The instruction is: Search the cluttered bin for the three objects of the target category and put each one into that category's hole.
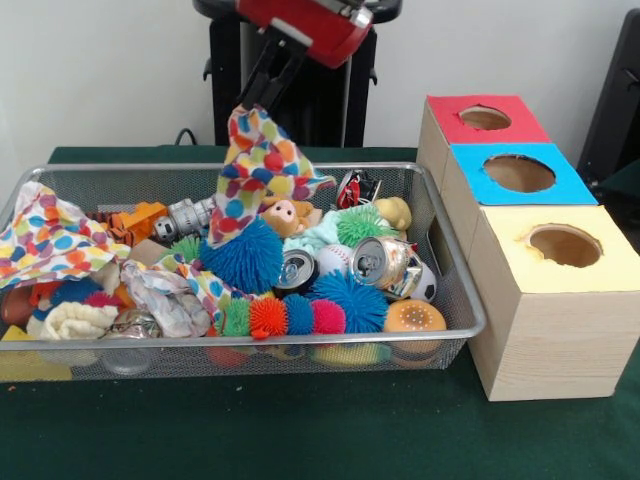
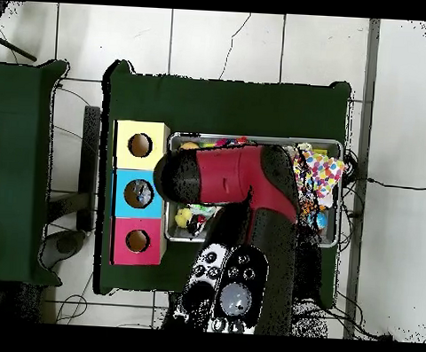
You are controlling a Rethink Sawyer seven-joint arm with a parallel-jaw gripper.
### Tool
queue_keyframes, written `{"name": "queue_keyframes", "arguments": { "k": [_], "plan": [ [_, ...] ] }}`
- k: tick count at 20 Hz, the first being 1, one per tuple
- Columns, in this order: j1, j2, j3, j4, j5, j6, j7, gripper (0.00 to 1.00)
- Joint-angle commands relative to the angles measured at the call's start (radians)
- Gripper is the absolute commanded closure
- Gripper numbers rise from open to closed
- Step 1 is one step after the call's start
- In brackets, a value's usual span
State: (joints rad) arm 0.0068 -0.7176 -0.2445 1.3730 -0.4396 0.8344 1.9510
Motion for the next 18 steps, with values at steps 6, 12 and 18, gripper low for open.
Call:
{"name": "queue_keyframes", "arguments": {
  "k": [6, 12, 18],
  "plan": [
    [0.036, 0.001, -0.055, 0.143, 0.007, -0.017, 0.19, 1.0],
    [0.011, -0.005, -0.053, 0.214, 0.042, -0.115, 0.217, 1.0],
    [0.021, 0.009, -0.07, 0.239, 0.038, -0.181, 0.235, 1.0]
  ]
}}
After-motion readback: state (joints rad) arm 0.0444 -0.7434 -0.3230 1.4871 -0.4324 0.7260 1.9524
